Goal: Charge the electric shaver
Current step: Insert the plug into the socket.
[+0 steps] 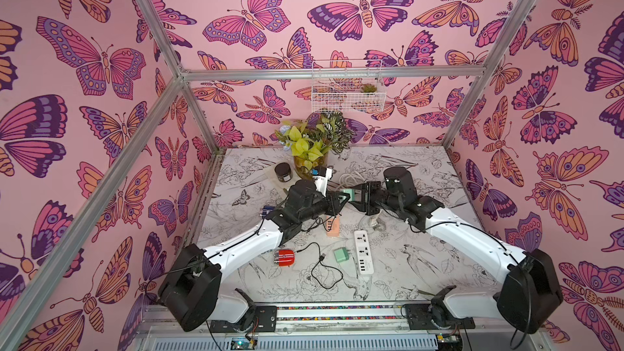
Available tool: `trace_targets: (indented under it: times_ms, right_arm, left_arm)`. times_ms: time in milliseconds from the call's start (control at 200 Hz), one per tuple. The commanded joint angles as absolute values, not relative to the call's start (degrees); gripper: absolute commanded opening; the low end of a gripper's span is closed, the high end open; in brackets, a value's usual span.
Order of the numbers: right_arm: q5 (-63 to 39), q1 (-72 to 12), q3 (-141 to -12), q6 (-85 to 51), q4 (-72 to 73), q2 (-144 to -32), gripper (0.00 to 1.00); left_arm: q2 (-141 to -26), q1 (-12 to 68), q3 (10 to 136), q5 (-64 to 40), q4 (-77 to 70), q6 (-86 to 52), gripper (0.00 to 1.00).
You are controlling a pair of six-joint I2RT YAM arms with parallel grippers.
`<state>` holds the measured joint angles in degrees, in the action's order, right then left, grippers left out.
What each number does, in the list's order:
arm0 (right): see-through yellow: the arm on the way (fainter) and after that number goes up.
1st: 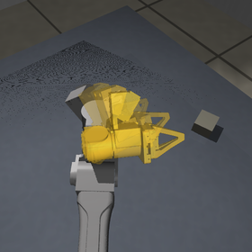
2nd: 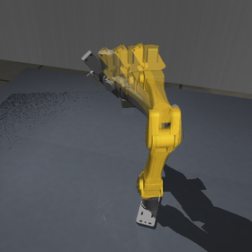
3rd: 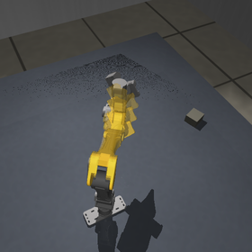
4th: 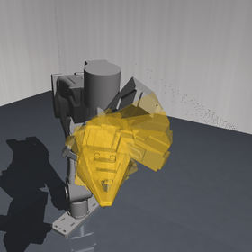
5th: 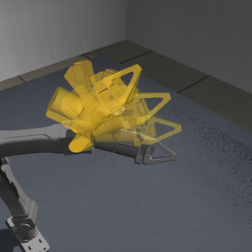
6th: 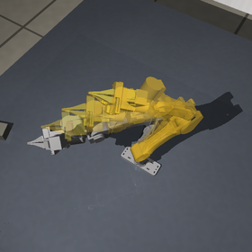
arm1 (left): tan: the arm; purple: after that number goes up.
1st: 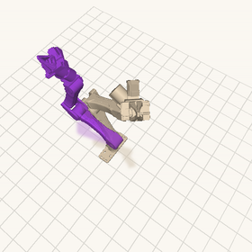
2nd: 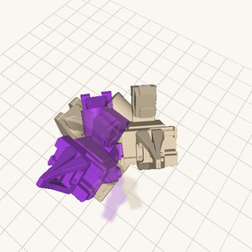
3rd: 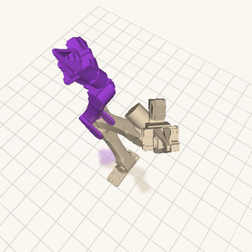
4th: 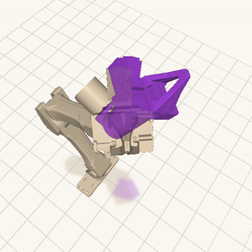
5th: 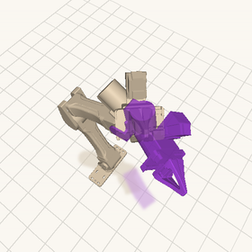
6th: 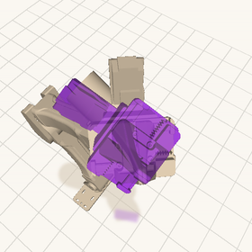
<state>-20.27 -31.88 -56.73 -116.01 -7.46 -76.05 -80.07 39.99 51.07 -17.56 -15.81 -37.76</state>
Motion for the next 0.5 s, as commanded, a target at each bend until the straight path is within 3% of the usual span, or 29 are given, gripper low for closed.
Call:
trace_targets:
  times_ms: [0, 175, 496]
  right_arm:
    - [-17.11, -30.42, -58.85, -106.27, -20.79, -71.86, 0.58]
    - [-9.42, -26.24, -60.55, -84.76, -37.33, -66.62, 0.65]
    - [-6.85, -25.14, -54.19, -63.04, -49.38, -60.22, 0.61]
  left_arm:
    - [-78.57, 39.74, 54.91, -16.30, -9.26, -40.81, 0.00]
    - [-79.43, 40.84, 63.40, -16.93, 11.87, -46.18, 0.00]
    - [-89.76, 49.14, 76.19, -13.69, 34.19, -54.05, 0.00]
